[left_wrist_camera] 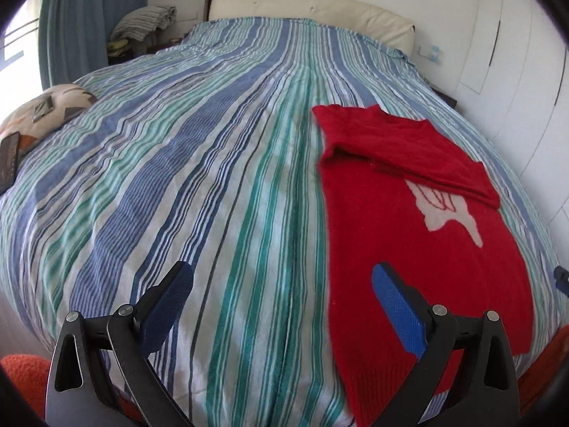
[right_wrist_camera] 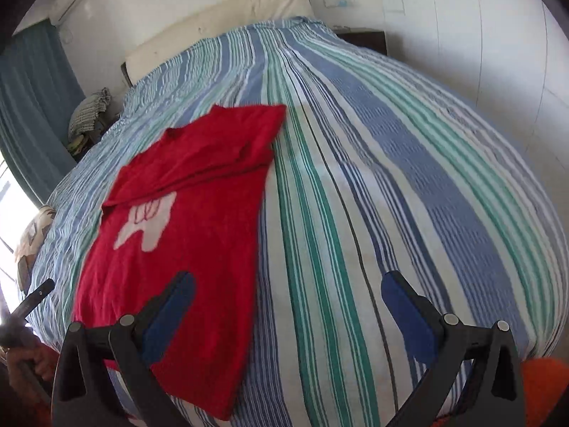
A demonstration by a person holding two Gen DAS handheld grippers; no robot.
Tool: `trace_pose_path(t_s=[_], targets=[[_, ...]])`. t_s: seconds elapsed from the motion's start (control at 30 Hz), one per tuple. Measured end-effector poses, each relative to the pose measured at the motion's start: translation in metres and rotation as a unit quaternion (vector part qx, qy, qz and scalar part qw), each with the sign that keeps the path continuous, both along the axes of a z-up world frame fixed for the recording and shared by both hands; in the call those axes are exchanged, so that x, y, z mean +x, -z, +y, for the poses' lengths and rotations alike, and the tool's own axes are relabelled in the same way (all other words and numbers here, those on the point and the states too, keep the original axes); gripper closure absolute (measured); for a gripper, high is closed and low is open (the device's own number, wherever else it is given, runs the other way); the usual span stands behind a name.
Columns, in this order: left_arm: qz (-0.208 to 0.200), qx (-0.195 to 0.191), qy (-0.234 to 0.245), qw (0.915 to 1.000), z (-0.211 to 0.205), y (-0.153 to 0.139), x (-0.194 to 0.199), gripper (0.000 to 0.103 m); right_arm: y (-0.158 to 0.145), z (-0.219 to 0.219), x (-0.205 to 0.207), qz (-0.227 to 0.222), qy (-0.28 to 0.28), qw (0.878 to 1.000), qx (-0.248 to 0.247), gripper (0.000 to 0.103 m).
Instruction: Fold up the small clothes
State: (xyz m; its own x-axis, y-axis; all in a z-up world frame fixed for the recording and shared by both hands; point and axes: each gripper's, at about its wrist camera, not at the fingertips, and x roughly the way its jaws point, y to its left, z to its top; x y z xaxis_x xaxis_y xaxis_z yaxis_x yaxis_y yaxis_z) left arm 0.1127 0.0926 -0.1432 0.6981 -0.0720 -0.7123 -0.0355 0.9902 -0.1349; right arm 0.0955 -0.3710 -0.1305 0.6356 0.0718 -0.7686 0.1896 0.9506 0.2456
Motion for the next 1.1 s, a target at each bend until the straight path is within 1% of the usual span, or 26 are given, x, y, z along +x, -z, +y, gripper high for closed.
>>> trace_pose_path(t_s=[0.07,0.1,0.17,0.23,0.37,0.6,0.73,0.83,0.9,0.97,1.0,1.03,1.1], targets=[[-0.008,-0.009,0.005,0.9999,-0.001,0.0,0.0,0.002,0.016,-0.005,0.0,0.025,0.007,1.0,0.01,0.0],[-0.016,-0.01,0.007,0.9998,-0.001,-0.001,0.001,0.002,0.017,-0.007,0.0,0.026,0.012,1.0,0.01,0.0],[-0.015,-0.01,0.007,0.9998,-0.002,0.001,0.003,0.002,0.014,-0.013,-0.001,0.015,0.024,1.0,0.01,0.0],[-0.003,-0.008,0.005,1.0,-0.002,0.007,0.005,0.002,0.013,-0.016,0.0,0.011,0.032,0.999,0.012,0.0],[0.003,-0.01,-0.002,0.9999,0.001,0.01,0.006,0.002,0.017,-0.013,0.001,0.02,0.025,0.999,0.011,0.0],[0.006,-0.012,-0.009,0.9999,0.004,0.009,0.003,0.002,0.012,-0.01,0.0,0.009,0.021,1.0,0.007,0.0],[0.006,-0.024,-0.002,0.9997,0.004,0.007,0.001,0.002,0.009,-0.01,-0.001,0.001,0.02,1.0,0.012,0.0],[0.016,-0.042,0.005,0.999,0.004,0.007,0.0,0.002,0.007,-0.012,-0.002,-0.001,0.018,1.0,0.025,0.0],[0.034,-0.072,0.012,0.9968,0.004,0.005,-0.004,0.002,0.002,-0.012,-0.005,0.003,0.012,0.999,0.051,0.0],[0.063,-0.116,0.023,0.991,0.004,0.005,-0.011,0.002,-0.006,-0.01,-0.014,0.004,-0.005,0.994,0.107,0.0],[0.075,-0.132,0.03,0.988,0.001,0.007,-0.017,0.002,-0.008,-0.007,-0.019,0.008,-0.018,0.991,0.136,0.0],[0.087,-0.137,0.036,0.9861,-0.003,0.009,-0.022,0.003,-0.007,-0.002,-0.024,0.019,-0.031,0.987,0.159,0.0],[0.116,-0.134,0.051,0.9829,-0.012,0.018,-0.029,0.005,0.004,0.008,-0.031,0.058,-0.053,0.977,0.197,0.0]])
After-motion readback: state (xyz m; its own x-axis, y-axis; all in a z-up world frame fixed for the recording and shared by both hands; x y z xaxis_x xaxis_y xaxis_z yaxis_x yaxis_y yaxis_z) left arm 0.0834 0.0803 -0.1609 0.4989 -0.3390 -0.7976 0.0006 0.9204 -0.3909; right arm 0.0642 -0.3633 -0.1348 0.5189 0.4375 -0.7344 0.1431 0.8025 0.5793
